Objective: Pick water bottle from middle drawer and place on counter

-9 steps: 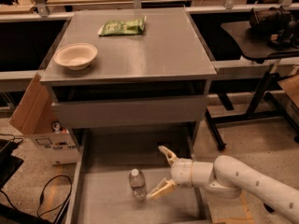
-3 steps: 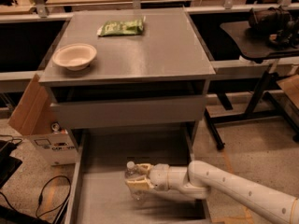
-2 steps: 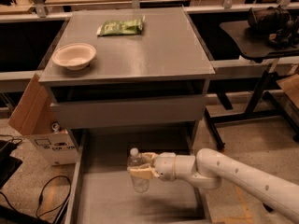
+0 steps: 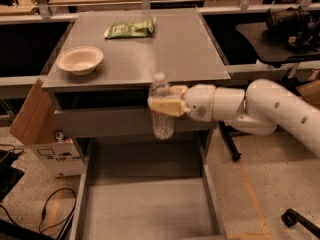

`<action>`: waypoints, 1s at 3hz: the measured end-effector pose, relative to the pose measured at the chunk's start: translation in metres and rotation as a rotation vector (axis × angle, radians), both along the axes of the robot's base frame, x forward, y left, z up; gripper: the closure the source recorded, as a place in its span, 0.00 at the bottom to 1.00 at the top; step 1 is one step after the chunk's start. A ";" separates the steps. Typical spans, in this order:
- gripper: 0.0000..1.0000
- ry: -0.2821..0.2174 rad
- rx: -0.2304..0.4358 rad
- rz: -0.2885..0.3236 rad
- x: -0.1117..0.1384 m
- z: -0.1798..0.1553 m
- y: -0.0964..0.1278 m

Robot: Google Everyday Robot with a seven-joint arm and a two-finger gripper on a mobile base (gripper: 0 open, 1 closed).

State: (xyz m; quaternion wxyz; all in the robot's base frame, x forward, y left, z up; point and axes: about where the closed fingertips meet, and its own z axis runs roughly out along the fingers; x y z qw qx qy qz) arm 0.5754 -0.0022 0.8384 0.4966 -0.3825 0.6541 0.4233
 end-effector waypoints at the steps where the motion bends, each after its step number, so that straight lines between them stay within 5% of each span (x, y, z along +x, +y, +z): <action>1: 1.00 -0.062 -0.012 -0.113 0.045 0.110 -0.016; 2: 1.00 -0.104 -0.008 -0.236 0.084 0.184 -0.021; 3: 1.00 -0.169 0.017 -0.392 0.138 0.206 -0.025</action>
Offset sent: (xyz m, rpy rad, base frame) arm 0.1415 -0.0420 0.2779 0.0000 -0.1625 -0.4407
